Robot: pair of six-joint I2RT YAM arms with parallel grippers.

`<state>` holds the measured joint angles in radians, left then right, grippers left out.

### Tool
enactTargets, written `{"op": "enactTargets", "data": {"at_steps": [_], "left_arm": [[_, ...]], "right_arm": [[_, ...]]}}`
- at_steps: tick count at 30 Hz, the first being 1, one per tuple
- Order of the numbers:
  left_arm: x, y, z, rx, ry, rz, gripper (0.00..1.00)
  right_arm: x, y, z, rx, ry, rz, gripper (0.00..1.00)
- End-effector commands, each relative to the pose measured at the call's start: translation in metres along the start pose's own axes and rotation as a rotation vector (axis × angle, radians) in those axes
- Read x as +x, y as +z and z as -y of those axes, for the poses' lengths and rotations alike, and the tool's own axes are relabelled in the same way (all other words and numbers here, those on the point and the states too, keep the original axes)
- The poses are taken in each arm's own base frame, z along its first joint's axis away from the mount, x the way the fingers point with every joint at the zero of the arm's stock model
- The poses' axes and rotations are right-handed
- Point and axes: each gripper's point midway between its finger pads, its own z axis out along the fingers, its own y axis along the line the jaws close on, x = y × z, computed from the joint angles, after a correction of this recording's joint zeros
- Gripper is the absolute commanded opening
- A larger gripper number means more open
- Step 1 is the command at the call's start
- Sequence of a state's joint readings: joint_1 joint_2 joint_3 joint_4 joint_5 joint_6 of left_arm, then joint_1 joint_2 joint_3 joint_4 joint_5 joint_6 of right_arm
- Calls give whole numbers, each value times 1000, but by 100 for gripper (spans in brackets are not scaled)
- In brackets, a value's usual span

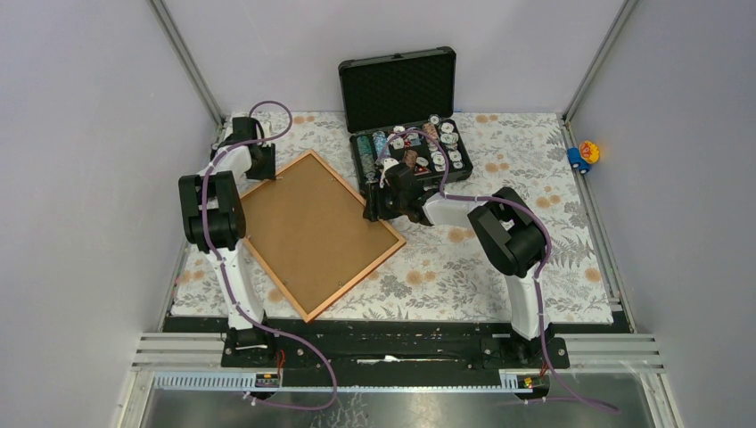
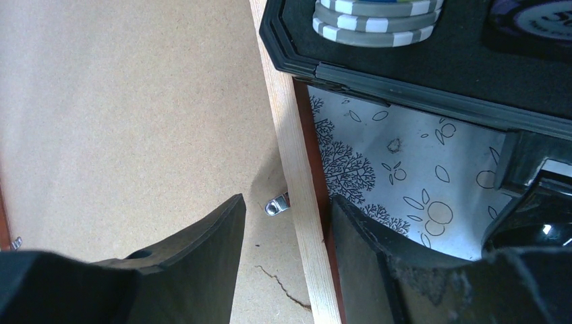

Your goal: Put the photo into the frame

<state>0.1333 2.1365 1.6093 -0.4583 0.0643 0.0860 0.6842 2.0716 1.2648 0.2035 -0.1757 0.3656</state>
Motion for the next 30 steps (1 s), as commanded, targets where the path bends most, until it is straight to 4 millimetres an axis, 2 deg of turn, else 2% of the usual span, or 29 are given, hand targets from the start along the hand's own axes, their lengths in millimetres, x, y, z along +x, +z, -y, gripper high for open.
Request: {"op": "enactTargets", "data": {"at_steps": [1,4,8,13,16,17,23,27,30], "left_arm": [[1,-5,4,-1,-81,-5,33],[2,-17,1,-44,-151,-7,38],[9,-34,-10,-135,-252,-20,50],[-2,-50,-5,-115,-270,38,57],[-6,-54,-1,-87,-243,49,77],[-5,-54,-1,-88,-233,47,80],[1,-50,6,-35,-171,38,81],[12,-43,1,-59,-139,-5,74],[20,-37,-5,-89,-132,-30,78]], "right_arm": [[17,4,4,-1,26,-59,57],[17,4,3,-4,24,-58,56],[17,4,2,-8,26,-59,56],[18,4,1,-13,28,-60,56],[17,4,1,-16,30,-59,56],[17,4,1,-15,30,-60,56],[17,5,0,-21,31,-60,57],[17,5,0,-22,32,-62,57],[17,5,0,-22,33,-61,57]]}}
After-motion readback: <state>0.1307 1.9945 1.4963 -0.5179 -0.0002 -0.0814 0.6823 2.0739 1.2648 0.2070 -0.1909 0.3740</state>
